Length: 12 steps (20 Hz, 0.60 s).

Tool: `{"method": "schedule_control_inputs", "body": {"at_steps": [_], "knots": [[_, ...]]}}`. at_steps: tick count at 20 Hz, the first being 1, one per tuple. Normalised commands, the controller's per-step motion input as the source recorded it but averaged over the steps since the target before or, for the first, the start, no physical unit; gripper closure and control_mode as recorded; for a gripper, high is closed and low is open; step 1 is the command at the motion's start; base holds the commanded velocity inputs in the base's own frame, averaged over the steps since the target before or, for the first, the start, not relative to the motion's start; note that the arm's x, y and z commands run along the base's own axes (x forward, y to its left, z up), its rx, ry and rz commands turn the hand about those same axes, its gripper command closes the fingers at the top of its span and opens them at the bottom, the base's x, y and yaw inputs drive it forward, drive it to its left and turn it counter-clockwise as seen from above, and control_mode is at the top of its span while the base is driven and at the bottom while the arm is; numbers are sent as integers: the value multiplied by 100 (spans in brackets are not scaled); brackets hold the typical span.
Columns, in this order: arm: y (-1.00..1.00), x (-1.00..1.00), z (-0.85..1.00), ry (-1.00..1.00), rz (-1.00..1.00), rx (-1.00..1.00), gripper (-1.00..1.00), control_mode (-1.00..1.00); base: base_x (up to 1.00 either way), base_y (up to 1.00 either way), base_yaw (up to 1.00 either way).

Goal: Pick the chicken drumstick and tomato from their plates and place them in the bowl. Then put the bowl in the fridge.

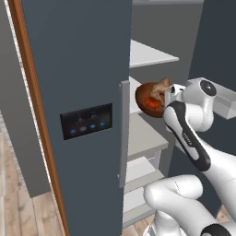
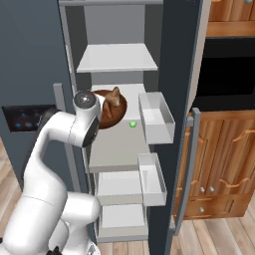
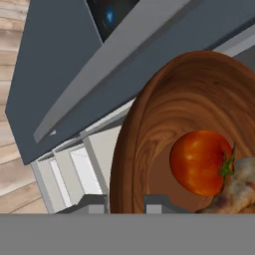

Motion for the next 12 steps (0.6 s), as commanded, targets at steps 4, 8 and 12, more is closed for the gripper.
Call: {"method": "schedule_control_inputs", "body": {"at_steps": [4,8,12], "knots": [[1,12,-1,5,0,-7,100,-100,0,0,0],[-3,9,-2,1,0,-1,100,-100,0,0,0],[-1,9,-1,0,0,0,100,-100,0,0,0]]}}
